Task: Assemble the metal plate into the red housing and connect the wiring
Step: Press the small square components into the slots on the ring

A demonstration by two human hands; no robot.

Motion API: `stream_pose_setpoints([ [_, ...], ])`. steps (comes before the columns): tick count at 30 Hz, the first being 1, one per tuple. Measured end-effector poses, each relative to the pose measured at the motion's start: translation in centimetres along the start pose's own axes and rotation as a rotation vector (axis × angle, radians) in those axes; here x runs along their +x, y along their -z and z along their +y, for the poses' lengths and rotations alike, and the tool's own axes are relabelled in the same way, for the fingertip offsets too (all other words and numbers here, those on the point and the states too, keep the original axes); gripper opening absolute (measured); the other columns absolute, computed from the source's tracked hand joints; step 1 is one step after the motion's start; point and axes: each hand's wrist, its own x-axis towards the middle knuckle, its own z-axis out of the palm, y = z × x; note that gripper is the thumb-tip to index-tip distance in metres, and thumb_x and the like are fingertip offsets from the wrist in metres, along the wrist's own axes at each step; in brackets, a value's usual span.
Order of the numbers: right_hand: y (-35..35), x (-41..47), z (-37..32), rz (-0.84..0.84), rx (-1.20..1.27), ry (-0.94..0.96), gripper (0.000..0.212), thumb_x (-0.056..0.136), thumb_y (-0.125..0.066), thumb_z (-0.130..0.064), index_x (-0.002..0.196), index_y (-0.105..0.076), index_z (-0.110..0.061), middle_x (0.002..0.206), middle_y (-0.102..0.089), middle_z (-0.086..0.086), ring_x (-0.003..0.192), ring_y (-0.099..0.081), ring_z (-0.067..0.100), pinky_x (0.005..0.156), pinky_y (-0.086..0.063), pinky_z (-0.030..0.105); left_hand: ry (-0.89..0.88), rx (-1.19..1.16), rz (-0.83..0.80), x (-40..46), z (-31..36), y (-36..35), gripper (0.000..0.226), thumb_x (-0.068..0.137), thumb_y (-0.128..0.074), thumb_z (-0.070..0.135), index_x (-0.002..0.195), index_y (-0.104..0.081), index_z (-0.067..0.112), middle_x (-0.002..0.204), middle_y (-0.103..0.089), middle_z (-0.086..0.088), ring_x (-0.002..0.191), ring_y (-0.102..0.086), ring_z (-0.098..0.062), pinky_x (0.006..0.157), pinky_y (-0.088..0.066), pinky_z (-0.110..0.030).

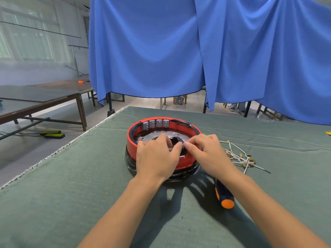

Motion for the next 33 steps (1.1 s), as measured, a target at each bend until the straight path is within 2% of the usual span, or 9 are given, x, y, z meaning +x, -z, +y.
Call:
stream_pose_setpoints([
  [3,0.5,0.1,-0.2,-0.019,0.12,-0.019,0.011,0.091,-0.061,-0.023,0.084,-0.069,-0.024,0.086,-0.065,-0.01,0.105,-0.049,0.025,0.092,-0.042,0.035,-0.022,0.035,-0.028,-0.1,0.2,0.1,0.029,0.088,-0.049,0.052,0.085,-0.048,0.023,0.06,-0.051,0.008,0.069,-0.053,-0.02,0.096,-0.031,-0.039],
  [6,0.8,0.2,-0.5,-0.048,0.142,-0.042,0.009,0.09,-0.062,-0.023,0.085,-0.07,-0.024,0.085,-0.065,-0.012,0.107,-0.051,0.026,0.095,-0.043,0.043,-0.033,0.037,-0.039,-0.1,0.3,0.1,0.027,0.089,-0.049,0.05,0.087,-0.046,0.024,0.057,-0.045,0.009,0.067,-0.049,-0.02,0.096,-0.032,-0.039],
  [10,0.8,0.3,-0.5,-0.054,0.144,-0.081,0.008,0.089,-0.064,-0.023,0.083,-0.067,-0.027,0.083,-0.065,-0.011,0.106,-0.051,0.021,0.09,-0.045,0.033,-0.024,0.033,-0.07,0.0,0.3,0.3,0.026,0.09,-0.047,0.05,0.088,-0.045,0.024,0.058,-0.047,0.01,0.07,-0.051,-0.02,0.098,-0.03,-0.04],
  [14,1.4,1.2,-0.8,-0.119,0.198,-0.185,0.007,0.084,-0.071,-0.024,0.078,-0.067,-0.025,0.079,-0.067,-0.008,0.088,-0.059,0.011,0.067,-0.044,0.007,0.076,-0.005,-0.146,0.4,0.4,0.5,0.028,0.09,-0.047,0.051,0.077,-0.047,0.025,0.069,-0.055,0.009,0.078,-0.051,-0.017,0.098,-0.026,-0.037],
  [17,1.2,1.5,-0.6,-0.139,0.121,-0.218,0.01,0.085,-0.067,-0.035,0.078,-0.064,-0.029,0.082,-0.066,-0.009,0.105,-0.052,0.017,0.084,-0.046,0.025,0.144,0.014,-0.176,0.8,0.3,0.5,0.033,0.089,-0.046,0.055,0.071,-0.047,0.027,0.076,-0.056,0.01,0.077,-0.04,-0.014,0.095,-0.027,-0.034],
  [19,0.8,1.6,-0.4,-0.14,0.092,-0.224,0.011,0.086,-0.065,-0.039,0.079,-0.062,-0.031,0.085,-0.065,-0.011,0.113,-0.046,0.019,0.088,-0.043,0.031,0.175,0.025,-0.23,1.2,0.2,0.4,0.035,0.089,-0.047,0.057,0.07,-0.047,0.028,0.078,-0.057,0.011,0.083,-0.045,-0.016,0.095,-0.028,-0.034],
  [23,1.0,1.3,0.3,-0.086,0.01,-0.281,0.022,0.077,-0.067,-0.054,0.086,-0.06,-0.035,0.101,-0.04,-0.012,0.112,-0.03,0.013,0.088,-0.029,0.026,0.166,0.006,-0.271,1.8,0.0,0.5,0.032,0.087,-0.049,0.056,0.077,-0.046,0.026,0.072,-0.053,0.013,0.079,-0.046,-0.015,0.091,-0.026,-0.035],
  [28,0.6,1.0,1.0,-0.098,0.128,-0.307,0.021,0.075,-0.068,-0.051,0.08,-0.057,-0.034,0.127,-0.036,-0.004,0.132,-0.027,0.016,0.112,-0.027,0.035,0.163,-0.043,-0.292,2.0,-0.1,0.5,0.032,0.087,-0.053,0.054,0.082,-0.039,0.026,0.071,-0.05,0.013,0.07,-0.04,-0.002,0.083,-0.022,-0.032],
  [33,0.0,0.9,1.0,-0.087,0.159,-0.331,0.02,0.081,-0.066,-0.047,0.085,-0.054,-0.032,0.13,-0.029,-0.006,0.131,-0.031,0.014,0.101,-0.034,0.029,0.17,-0.047,-0.337,2.1,0.1,0.8,0.034,0.088,-0.053,0.054,0.076,-0.035,0.027,0.069,-0.05,0.011,0.07,-0.037,0.002,0.083,-0.021,-0.032],
])
